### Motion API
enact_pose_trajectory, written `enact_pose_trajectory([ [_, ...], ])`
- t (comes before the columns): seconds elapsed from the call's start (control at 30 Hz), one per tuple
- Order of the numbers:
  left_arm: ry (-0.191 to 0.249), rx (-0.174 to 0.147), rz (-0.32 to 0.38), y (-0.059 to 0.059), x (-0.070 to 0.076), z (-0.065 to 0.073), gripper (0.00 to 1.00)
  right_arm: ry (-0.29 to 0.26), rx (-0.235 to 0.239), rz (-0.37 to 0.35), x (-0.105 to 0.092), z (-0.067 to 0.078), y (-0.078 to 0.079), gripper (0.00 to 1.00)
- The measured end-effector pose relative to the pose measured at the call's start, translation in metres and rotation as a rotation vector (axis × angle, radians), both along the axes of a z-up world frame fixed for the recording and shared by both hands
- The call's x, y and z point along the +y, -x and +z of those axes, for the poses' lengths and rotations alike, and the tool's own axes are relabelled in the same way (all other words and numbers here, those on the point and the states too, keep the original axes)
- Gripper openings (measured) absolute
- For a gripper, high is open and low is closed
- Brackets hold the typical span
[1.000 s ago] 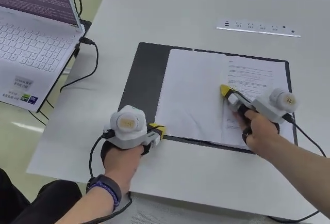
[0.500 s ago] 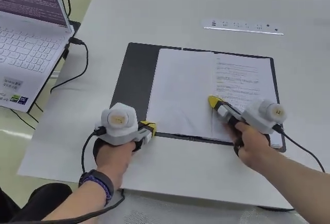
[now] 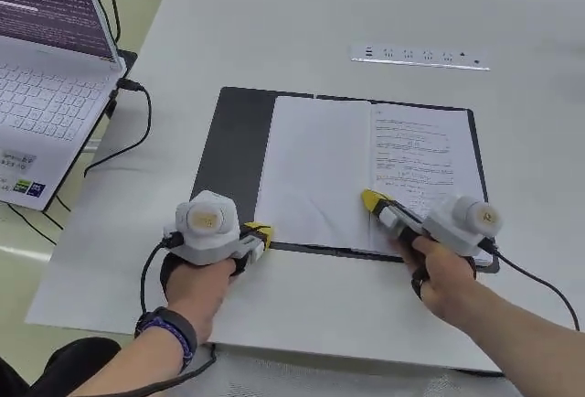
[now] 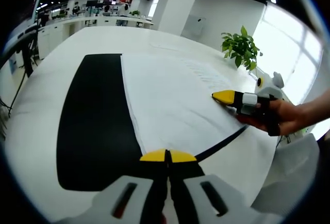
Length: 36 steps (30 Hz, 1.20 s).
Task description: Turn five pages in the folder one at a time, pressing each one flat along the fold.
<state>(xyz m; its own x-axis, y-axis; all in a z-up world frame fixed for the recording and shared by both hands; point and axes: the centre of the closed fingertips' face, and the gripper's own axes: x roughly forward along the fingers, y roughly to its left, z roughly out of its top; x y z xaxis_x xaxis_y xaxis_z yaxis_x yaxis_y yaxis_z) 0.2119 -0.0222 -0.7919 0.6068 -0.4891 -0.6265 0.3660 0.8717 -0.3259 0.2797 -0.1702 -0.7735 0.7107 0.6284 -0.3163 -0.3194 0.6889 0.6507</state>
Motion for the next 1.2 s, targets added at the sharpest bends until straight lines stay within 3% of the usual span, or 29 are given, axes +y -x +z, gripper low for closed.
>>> enact_pose_trajectory([
  [0.4, -0.001, -0.005, -0.004, 0.000, 0.000, 0.000, 0.00, -0.001, 0.004, 0.037, 0.000, -0.005, 0.030, 0.00],
  [1.2, -0.009, -0.012, -0.022, 0.002, 0.001, 0.002, 0.00, 0.001, 0.032, 0.042, 0.000, -0.006, 0.068, 0.00],
])
